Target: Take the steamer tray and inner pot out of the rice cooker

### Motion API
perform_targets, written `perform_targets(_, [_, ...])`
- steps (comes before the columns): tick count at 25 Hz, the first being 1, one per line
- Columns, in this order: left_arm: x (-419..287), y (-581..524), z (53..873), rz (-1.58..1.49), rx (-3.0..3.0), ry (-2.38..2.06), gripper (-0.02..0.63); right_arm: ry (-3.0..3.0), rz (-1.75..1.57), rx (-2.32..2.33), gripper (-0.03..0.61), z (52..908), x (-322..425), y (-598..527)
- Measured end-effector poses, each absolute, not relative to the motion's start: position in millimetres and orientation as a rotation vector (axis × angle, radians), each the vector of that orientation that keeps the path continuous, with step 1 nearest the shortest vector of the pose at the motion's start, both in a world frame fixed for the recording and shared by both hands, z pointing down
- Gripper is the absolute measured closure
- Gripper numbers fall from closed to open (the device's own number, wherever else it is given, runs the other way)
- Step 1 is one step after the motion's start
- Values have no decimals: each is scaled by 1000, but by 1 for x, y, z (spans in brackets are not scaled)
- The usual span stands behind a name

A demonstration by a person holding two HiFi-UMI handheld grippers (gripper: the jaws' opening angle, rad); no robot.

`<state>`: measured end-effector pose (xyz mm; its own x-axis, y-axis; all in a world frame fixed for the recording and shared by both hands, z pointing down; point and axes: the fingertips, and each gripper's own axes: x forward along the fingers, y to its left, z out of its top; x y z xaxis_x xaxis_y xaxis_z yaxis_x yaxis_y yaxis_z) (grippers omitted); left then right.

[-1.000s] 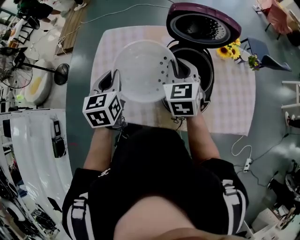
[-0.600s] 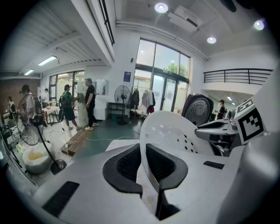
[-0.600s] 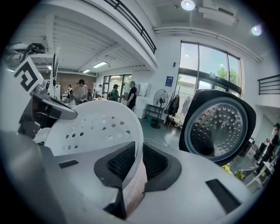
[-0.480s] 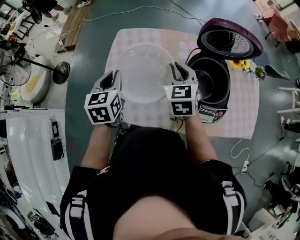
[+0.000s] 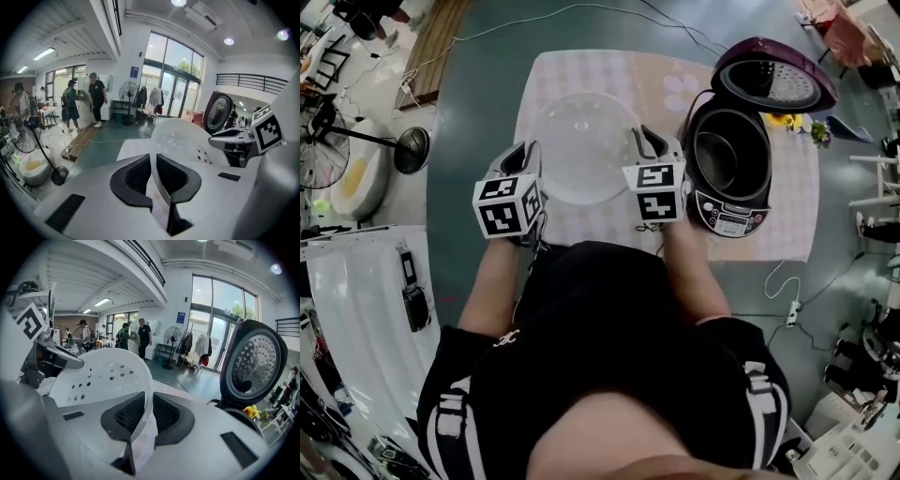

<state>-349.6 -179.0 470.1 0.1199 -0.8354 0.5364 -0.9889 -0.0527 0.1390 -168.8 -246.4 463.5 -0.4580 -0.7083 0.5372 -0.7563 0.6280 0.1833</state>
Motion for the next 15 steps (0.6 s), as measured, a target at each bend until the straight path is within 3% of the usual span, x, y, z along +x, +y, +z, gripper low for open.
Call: perform_targets(15, [-370,-210,561,525,1914,-1620,577,-2171,308,1101,526,557,-187,-270])
